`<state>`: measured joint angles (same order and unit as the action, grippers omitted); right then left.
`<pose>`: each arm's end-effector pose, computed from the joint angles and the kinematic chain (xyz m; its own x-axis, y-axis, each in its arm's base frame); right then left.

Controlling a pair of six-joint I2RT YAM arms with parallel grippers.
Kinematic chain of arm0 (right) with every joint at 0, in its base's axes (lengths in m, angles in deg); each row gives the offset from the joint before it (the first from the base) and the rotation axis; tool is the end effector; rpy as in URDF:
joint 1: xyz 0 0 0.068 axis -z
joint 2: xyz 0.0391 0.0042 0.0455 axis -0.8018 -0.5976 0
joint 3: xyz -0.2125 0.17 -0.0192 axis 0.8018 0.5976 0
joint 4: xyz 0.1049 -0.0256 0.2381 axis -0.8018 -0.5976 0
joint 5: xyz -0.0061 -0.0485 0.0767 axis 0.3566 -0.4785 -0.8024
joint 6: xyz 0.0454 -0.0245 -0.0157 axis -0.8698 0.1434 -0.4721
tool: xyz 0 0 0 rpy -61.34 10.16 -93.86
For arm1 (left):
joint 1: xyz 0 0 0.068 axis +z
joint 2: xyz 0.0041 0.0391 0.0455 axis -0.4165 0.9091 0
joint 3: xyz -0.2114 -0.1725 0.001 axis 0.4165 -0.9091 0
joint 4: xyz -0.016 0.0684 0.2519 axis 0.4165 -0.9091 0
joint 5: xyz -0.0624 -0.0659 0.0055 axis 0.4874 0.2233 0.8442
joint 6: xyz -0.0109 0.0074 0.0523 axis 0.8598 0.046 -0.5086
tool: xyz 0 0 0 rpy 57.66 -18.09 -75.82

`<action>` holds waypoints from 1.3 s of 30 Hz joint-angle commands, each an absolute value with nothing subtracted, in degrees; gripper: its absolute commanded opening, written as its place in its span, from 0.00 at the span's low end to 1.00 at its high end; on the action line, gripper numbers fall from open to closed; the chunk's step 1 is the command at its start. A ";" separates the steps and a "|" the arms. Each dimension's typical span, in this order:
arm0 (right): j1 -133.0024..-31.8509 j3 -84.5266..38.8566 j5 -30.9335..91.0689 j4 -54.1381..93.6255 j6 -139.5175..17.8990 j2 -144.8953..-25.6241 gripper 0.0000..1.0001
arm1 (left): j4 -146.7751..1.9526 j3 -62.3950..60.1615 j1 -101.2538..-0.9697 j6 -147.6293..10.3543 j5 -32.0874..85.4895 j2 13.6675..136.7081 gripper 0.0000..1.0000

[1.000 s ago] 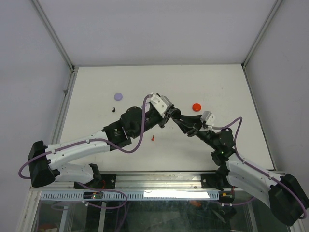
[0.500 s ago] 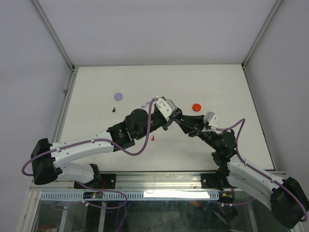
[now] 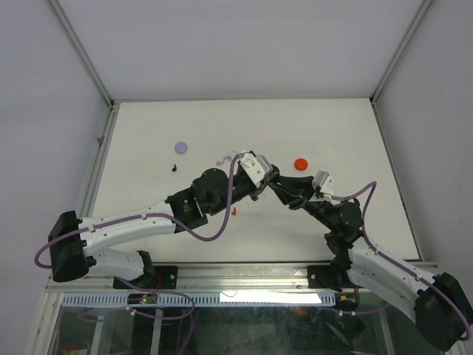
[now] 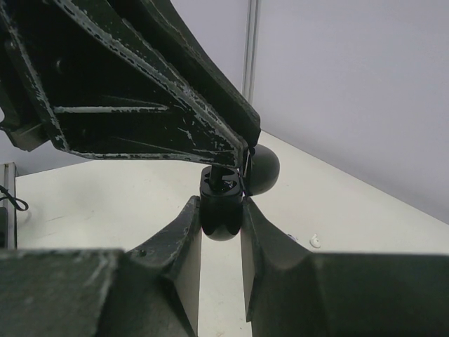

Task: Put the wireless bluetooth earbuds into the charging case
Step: Place the earbud in the charging case.

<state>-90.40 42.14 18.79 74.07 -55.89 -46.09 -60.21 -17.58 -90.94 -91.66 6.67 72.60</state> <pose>0.1236 0.1079 0.2552 0.2780 0.2494 -0.9276 -0.8192 0.5658 -0.0934 0.1282 -0.2742 0.3457 0.1423 0.1589 -0.9770 0.8025 0.5592 0.2079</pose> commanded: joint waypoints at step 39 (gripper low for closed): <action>-90.41 41.89 23.84 79.40 -56.87 -43.15 0.00 | -58.71 -17.90 -94.23 -89.49 4.32 72.84 0.45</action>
<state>-90.27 42.41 23.18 72.83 -56.67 -44.56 -58.00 -18.89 -93.69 -92.73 4.99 73.28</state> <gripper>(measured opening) 0.249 0.398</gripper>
